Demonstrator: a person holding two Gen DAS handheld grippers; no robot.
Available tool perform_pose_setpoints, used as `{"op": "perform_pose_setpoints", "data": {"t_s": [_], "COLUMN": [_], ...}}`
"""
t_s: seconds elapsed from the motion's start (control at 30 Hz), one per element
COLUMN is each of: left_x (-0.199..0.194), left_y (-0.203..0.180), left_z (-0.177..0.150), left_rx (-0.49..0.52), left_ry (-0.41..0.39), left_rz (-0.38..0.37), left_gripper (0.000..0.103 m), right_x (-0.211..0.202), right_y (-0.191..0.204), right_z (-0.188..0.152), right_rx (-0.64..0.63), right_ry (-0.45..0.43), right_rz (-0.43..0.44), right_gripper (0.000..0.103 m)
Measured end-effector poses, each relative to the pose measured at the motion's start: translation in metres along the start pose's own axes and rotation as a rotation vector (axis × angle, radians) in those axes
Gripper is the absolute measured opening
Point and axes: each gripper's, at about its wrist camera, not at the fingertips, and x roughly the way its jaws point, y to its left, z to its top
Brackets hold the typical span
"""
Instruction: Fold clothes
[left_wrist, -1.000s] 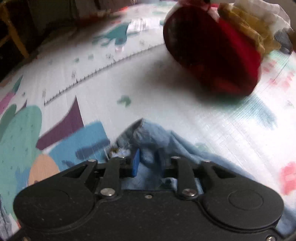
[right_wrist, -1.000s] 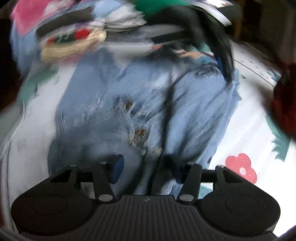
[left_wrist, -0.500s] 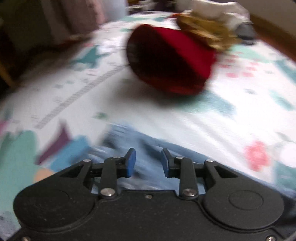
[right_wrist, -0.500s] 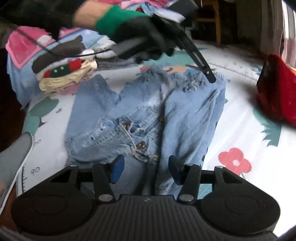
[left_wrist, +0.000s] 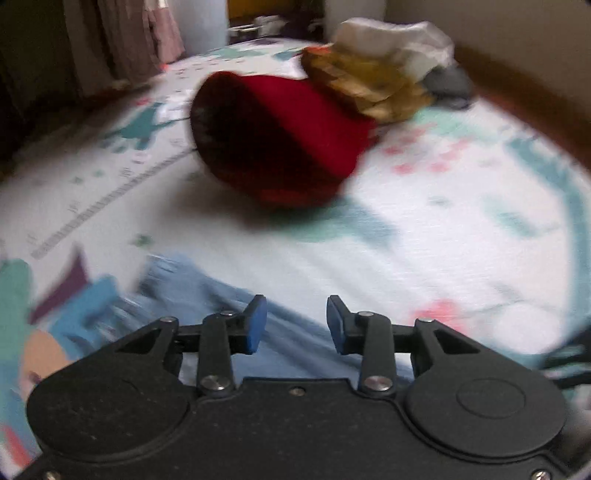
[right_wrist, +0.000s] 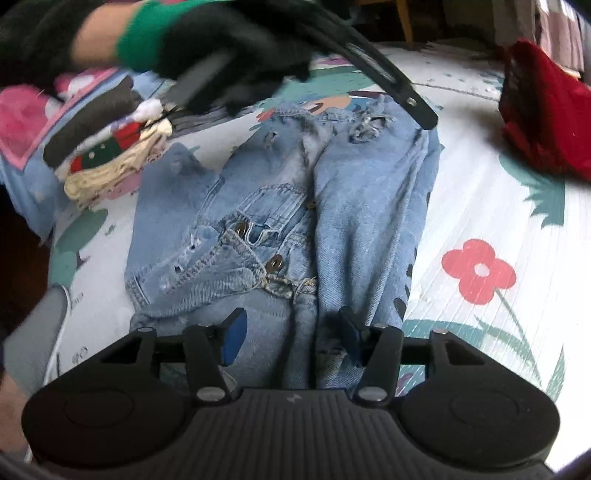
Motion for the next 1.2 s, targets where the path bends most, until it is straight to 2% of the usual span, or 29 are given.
{"op": "perform_pose_setpoints", "data": {"t_s": [0.07,0.1,0.13,0.17,0.23,0.3,0.37,0.5,0.57,0.63,0.73,0.83,0.93,1.07,1.13,1.2], "left_x": [0.012,0.028,0.039,0.044,0.041,0.025,0.021,0.045,0.04,0.007,-0.041,-0.094,-0.138,-0.149,-0.146,-0.144], "left_y": [-0.021,-0.031,-0.038,-0.038,-0.031,-0.037,-0.048,-0.07,-0.066,-0.048,-0.001,0.047,0.08,0.088,0.087,0.085], "left_z": [-0.017,-0.028,-0.04,-0.045,-0.04,-0.038,-0.042,-0.06,-0.046,-0.038,-0.051,-0.093,-0.154,-0.228,-0.247,-0.25], "left_rx": [0.061,0.118,0.158,0.162,0.108,0.11,0.112,0.129,0.124,0.05,-0.122,-0.312,-0.497,-0.7,-0.754,-0.782], "left_ry": [0.061,0.121,0.116,0.094,0.104,0.051,0.046,0.1,0.15,0.09,0.048,0.011,-0.005,0.026,0.019,-0.011], "left_rz": [0.01,0.057,0.094,0.099,0.088,0.074,0.043,0.037,0.015,0.028,0.135,0.266,0.379,0.416,0.415,0.406], "left_gripper": [0.036,0.036,0.04,0.041,0.039,0.039,0.039,0.038,0.039,0.041,0.044,0.044,0.044,0.044,0.044,0.044], "right_x": [-0.002,-0.002,-0.001,-0.001,-0.001,-0.004,-0.004,-0.003,-0.007,-0.024,-0.05,-0.071,-0.088,-0.08,-0.061,-0.033], "right_y": [0.0,0.002,0.004,0.006,0.008,0.006,0.006,0.012,0.011,0.007,0.006,0.021,0.05,0.111,0.142,0.175], "right_z": [-0.002,-0.003,-0.004,-0.004,-0.003,-0.004,-0.005,-0.005,-0.001,0.004,0.011,0.024,0.038,0.039,0.037,0.034], "right_rx": [0.002,-0.009,-0.018,-0.026,-0.029,-0.014,-0.011,-0.051,-0.07,-0.066,-0.129,-0.298,-0.521,-0.746,-0.781,-0.773], "right_ry": [0.0,-0.001,0.0,0.001,0.012,0.011,0.006,0.02,0.052,0.062,0.087,0.159,0.241,0.317,0.299,0.246], "right_rz": [-0.001,-0.006,-0.01,-0.013,-0.016,-0.005,-0.001,-0.002,0.022,0.05,0.036,0.047,0.103,0.162,0.144,0.071], "right_gripper": [0.056,0.056,0.059,0.06,0.06,0.06,0.06,0.066,0.065,0.064,0.062,0.062,0.062,0.061,0.06,0.06]}}
